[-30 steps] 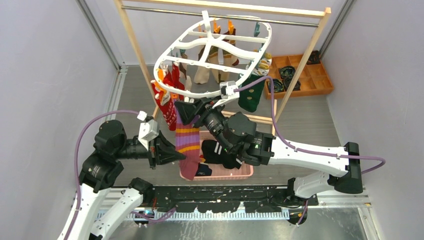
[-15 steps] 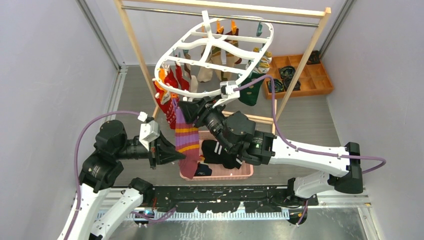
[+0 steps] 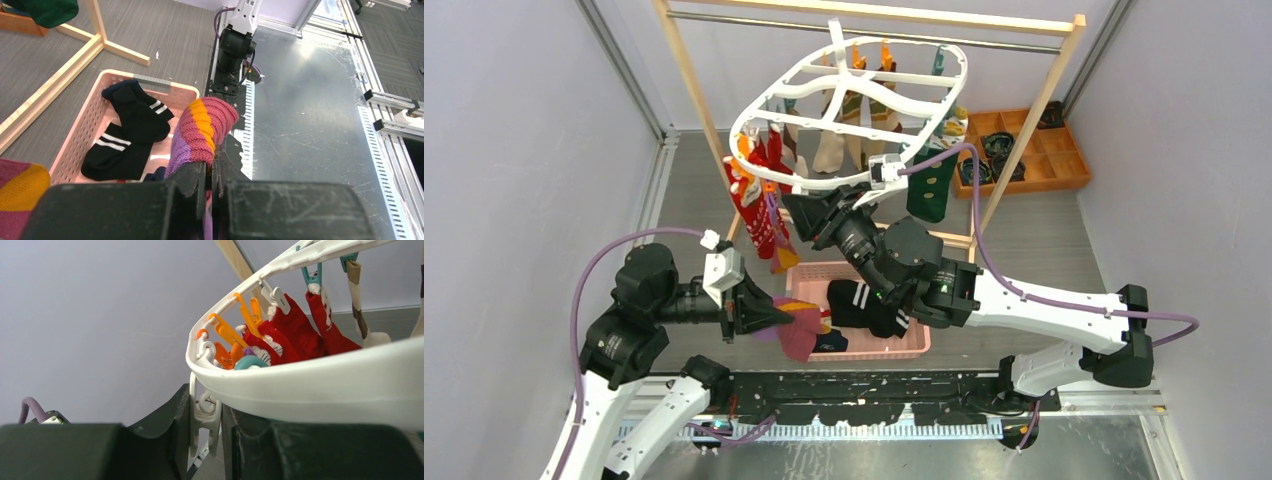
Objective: Remove the socks clipped to the hanger
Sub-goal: Remove the sock from the hanger, then place the sock in the bin.
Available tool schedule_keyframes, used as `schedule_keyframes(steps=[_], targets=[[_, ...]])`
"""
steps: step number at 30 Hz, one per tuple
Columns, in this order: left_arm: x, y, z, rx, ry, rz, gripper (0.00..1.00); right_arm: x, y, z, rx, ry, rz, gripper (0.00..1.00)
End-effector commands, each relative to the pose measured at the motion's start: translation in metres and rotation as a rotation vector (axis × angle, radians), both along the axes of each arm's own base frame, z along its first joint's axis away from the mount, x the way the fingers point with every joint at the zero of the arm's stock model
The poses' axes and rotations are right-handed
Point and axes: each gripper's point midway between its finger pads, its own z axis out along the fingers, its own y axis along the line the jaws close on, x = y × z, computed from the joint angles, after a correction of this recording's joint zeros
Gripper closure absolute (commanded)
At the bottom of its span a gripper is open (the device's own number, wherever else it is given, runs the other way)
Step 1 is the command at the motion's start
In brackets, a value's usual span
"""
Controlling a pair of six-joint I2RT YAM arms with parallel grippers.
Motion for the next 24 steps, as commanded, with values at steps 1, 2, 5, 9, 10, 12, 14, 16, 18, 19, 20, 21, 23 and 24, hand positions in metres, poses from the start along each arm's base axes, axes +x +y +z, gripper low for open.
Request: schedule_keyframes(steps=[1,2,5,9,10,12,14,16,18,19,20,21,23,24], targets=[[-0.007,0.004,0.012,-0.013,-0.068,-0.004,1.00,-0.009,-0.007,0.021,0.025,-0.030,0.064,0.78],[-0.008,0.005,0.012,-0.010,-0.075,-0.006,1.00,-0.014,-0.004,0.014,-0.001,-0.032,0.100,0.57],[-0.011,0.007,0.012,-0.002,-0.101,-0.011,1.00,-0.034,-0.006,-0.003,-0.048,-0.045,0.211,0.22],[-0.013,0.008,0.011,0.000,-0.107,-0.015,1.00,-0.069,-0.009,-0.033,-0.105,-0.048,0.400,0.08],[-0.013,0.008,0.011,0.000,-0.108,-0.016,1.00,-0.079,-0.009,-0.042,-0.119,-0.038,0.453,0.07],[-0.011,0.007,0.011,0.002,-0.104,-0.014,1.00,-0.096,-0.009,-0.060,-0.149,-0.019,0.535,0.07],[-0.009,0.007,0.012,0.005,-0.105,-0.010,1.00,-0.115,-0.009,-0.076,-0.172,-0.012,0.607,0.07],[-0.007,0.006,0.012,0.007,-0.107,-0.002,1.00,-0.129,-0.009,-0.087,-0.187,-0.009,0.649,0.09],[-0.005,0.006,0.013,0.005,-0.109,0.000,1.00,-0.134,-0.009,-0.097,-0.203,0.000,0.658,0.12],[-0.004,0.005,0.014,0.001,-0.107,0.003,1.00,-0.136,-0.008,-0.100,-0.208,0.005,0.660,0.14],[-0.003,0.005,0.016,-0.002,-0.106,0.007,1.00,-0.136,-0.007,-0.103,-0.212,0.010,0.662,0.17],[-0.002,0.004,0.017,-0.004,-0.101,0.009,1.00,-0.137,-0.006,-0.106,-0.217,0.015,0.667,0.20],[0.000,0.004,0.018,-0.006,-0.098,0.014,1.00,-0.139,-0.002,-0.110,-0.226,0.022,0.678,0.30],[0.001,0.004,0.019,-0.005,-0.097,0.016,1.00,-0.140,0.000,-0.112,-0.229,0.025,0.686,0.39]])
